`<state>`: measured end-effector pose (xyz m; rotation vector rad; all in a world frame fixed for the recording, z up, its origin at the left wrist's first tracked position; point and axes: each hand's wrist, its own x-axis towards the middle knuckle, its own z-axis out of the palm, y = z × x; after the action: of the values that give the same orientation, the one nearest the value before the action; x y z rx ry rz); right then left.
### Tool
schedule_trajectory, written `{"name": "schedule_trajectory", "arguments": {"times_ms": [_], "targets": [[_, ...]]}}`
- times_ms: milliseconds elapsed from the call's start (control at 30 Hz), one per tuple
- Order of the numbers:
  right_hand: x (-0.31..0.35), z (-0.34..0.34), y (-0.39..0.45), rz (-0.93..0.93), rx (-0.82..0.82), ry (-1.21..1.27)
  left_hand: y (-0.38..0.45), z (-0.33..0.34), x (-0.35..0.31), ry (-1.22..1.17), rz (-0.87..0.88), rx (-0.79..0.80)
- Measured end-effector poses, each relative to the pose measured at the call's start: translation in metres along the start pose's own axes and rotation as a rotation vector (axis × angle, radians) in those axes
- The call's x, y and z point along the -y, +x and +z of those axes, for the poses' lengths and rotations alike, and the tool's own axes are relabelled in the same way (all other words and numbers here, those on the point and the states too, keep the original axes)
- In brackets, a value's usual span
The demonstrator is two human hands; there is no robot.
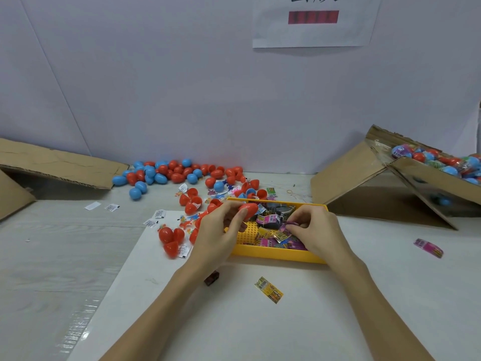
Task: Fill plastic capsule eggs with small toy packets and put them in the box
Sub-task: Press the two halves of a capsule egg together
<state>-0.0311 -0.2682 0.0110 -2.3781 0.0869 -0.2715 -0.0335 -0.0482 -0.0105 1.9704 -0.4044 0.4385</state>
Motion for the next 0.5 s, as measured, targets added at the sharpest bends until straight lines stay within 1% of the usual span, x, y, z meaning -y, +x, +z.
{"name": "schedule_trajectory", "arguments": {"times_ms": [100, 200, 267, 333, 433, 467, 500], "targets": [[0.001, -0.001, 0.0, -0.037, -0.039, 0.027, -0.001, 0.0, -0.001, -0.004, -0.003, -0.002], [0.003, -0.001, 0.0, -0.075, -0.038, 0.046, -0.001, -0.001, -0.002, -0.014, 0.0, -0.004], [0.003, 0.0, -0.001, -0.07, -0.026, 0.124, -0.001, 0.0, -0.003, -0.025, 0.006, -0.01], [0.004, 0.002, -0.001, 0.006, 0.019, 0.35, -0.002, 0.0, -0.005, -0.028, 0.023, -0.018], [0.012, 0.003, -0.002, 0.214, 0.214, 0.879, -0.004, 0.001, -0.013, -0.084, 0.056, -0.025], [0.014, 0.004, -0.003, 0.249, 0.272, 0.974, -0.004, 0.001, -0.015, -0.096, 0.068, -0.029], [0.016, 0.005, -0.004, 0.262, 0.323, 1.013, -0.005, 0.001, -0.017, -0.08, 0.083, -0.035]]}}
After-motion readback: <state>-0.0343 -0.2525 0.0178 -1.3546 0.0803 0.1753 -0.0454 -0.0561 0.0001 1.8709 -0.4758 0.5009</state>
